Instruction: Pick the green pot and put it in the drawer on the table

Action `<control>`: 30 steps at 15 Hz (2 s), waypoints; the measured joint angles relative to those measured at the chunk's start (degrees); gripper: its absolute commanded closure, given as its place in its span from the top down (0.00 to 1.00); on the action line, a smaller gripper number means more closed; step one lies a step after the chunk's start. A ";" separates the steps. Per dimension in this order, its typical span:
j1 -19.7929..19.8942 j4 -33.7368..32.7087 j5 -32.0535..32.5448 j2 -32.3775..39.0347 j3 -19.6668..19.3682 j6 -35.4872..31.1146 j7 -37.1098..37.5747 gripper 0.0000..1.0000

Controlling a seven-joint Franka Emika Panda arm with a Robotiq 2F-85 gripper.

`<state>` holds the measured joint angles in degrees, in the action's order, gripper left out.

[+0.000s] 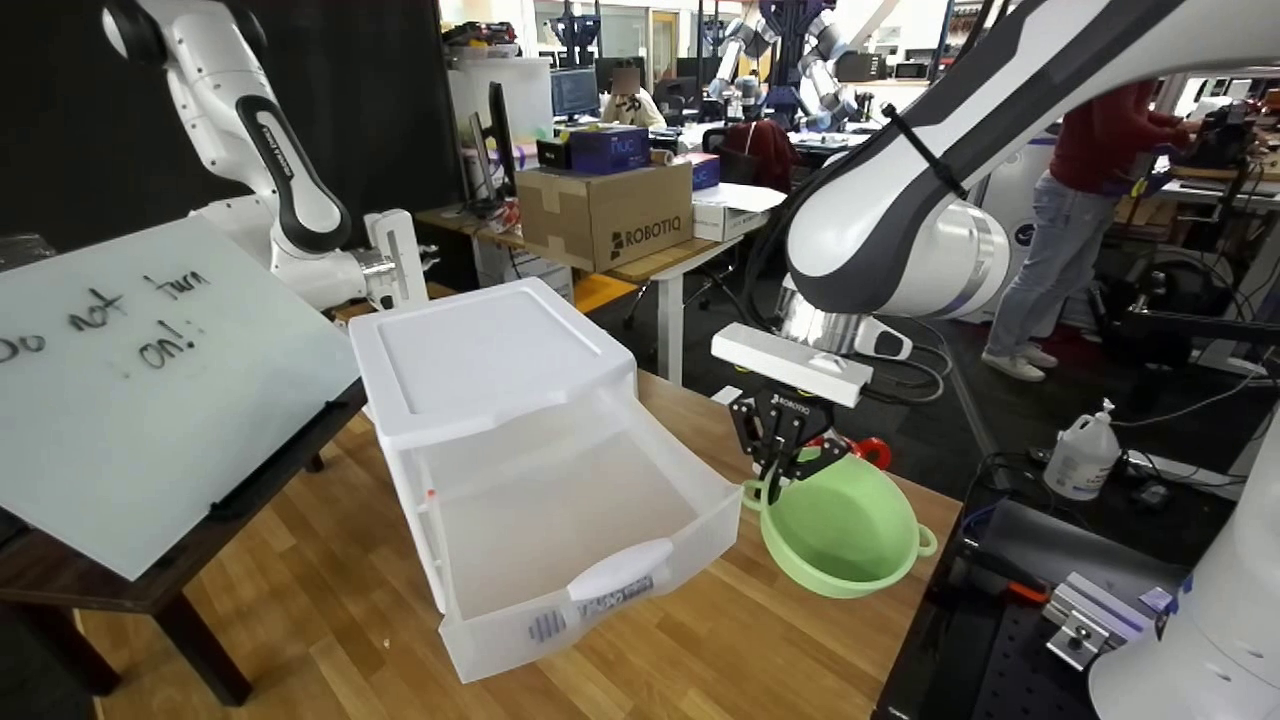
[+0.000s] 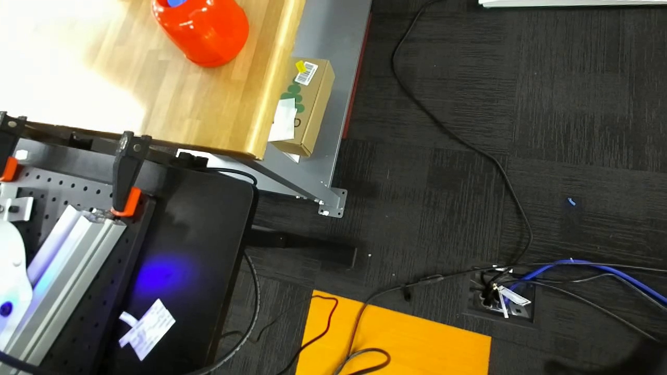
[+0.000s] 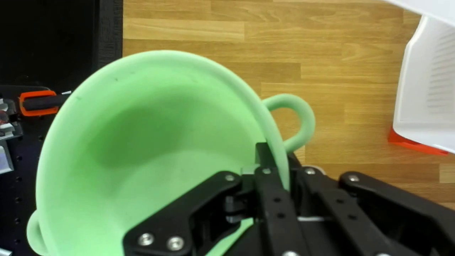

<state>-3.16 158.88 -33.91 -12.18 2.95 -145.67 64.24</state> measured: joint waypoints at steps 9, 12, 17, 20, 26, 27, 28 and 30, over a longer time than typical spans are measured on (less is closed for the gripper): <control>0.07 0.04 0.00 0.50 -0.14 0.00 -0.06 0.02; 0.00 -0.41 0.93 0.09 0.73 0.00 0.47 0.02; 0.00 -0.87 6.39 -5.20 3.20 -0.02 7.85 0.02; 0.05 -0.11 7.92 -9.88 3.54 0.04 11.17 0.02; 0.39 0.20 9.94 -13.62 3.69 0.10 13.79 0.09; 0.40 0.20 9.94 -13.59 3.69 0.10 13.79 0.09; 0.40 0.21 9.94 -13.59 3.70 0.10 13.79 0.09; 0.41 0.21 9.94 -13.58 3.70 0.10 13.79 0.02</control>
<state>-2.75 159.08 -23.97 -25.77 6.65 -145.57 78.03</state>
